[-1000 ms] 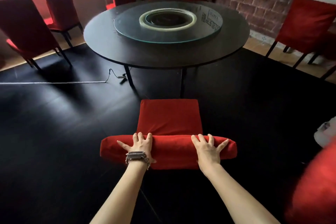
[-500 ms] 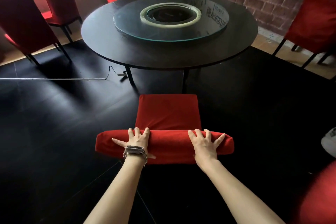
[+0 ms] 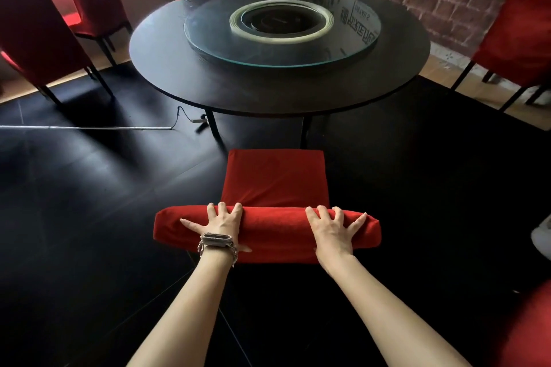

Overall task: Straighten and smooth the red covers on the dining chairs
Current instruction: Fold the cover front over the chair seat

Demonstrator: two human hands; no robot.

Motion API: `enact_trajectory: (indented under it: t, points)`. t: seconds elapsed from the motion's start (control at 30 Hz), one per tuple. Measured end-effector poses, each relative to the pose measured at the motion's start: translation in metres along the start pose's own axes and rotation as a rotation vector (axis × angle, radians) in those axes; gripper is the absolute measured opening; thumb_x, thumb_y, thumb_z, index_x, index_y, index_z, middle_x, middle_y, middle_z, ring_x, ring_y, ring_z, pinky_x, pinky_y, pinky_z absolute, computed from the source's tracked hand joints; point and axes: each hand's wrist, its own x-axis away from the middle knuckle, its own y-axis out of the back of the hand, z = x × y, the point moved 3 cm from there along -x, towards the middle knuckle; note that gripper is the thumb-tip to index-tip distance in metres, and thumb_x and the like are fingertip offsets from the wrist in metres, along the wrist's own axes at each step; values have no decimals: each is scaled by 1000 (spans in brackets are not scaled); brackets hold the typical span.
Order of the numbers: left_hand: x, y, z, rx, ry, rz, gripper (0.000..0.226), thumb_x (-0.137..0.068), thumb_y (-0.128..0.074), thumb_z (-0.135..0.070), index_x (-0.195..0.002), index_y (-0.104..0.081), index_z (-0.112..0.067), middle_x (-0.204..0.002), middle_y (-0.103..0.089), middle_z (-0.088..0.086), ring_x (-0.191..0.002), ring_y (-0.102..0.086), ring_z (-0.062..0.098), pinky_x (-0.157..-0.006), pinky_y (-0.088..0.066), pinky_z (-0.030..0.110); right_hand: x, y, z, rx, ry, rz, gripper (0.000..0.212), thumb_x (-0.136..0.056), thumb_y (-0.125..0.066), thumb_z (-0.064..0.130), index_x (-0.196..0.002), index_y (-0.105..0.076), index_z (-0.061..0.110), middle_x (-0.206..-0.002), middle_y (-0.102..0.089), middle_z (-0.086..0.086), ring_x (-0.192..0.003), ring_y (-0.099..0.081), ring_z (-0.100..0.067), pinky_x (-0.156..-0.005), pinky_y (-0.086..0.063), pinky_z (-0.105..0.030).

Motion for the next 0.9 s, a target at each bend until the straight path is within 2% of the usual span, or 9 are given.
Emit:
enact_trajectory:
  t: [0.17,0.23,0.33,0.43,0.57,0.7,0.9]
  points:
    - [-2,-5,4,11,-13,-30,114,-64,-79,-55,-150,-7,-31,-155,-10,8,-146,1,29,-95,-5,81,7,3,-3,-18,43,22,94,-82,-71,14,-151,-8,26,-154,-16,-1,-146,-7,-31,-100,8,-76]
    - [0,-8,5,27,-25,-55,112,-66,-77,-57,-150,-6,-30,-155,-10,8,-146,2,28,-97,-5,79,16,5,-7,-57,60,50,93,-86,-66,18,-152,-1,25,-159,-5,-2,-147,3,-27,-104,11,-70]
    - [6,-11,9,34,-76,-101,103,-76,-70,-55,-150,-5,-26,-155,-8,8,-146,3,27,-99,-7,78,39,6,-14,-103,83,54,95,-89,-60,12,-152,11,26,-160,13,-2,-147,15,-23,-111,11,-58]
    - [13,-10,12,8,-129,-69,95,-86,-61,-48,-151,3,-22,-158,1,9,-146,9,30,-103,-8,76,69,5,-20,-155,51,56,89,-93,-53,11,-151,13,27,-159,21,0,-146,18,-20,-115,8,-51]
    - [25,-5,1,26,-188,-19,89,-89,-56,-44,-151,3,-17,-159,4,12,-145,9,36,-107,-9,70,101,2,-24,-125,-37,93,84,-95,-50,11,-152,11,26,-159,21,-1,-146,19,-25,-114,5,-56]
    - [43,-2,-22,53,-319,4,82,-92,-52,-45,-152,-3,-19,-159,2,10,-146,4,34,-111,-11,63,126,2,-28,-85,-130,86,81,-94,-49,8,-153,5,22,-159,20,-6,-146,18,-27,-114,5,-57]
    - [73,5,-44,138,-512,-45,73,-94,-50,-40,-151,-11,-18,-158,-13,8,-146,-4,31,-114,-12,58,149,13,-28,-78,-199,-16,66,-93,-50,10,-151,-18,17,-161,6,-8,-147,11,-25,-114,4,-57]
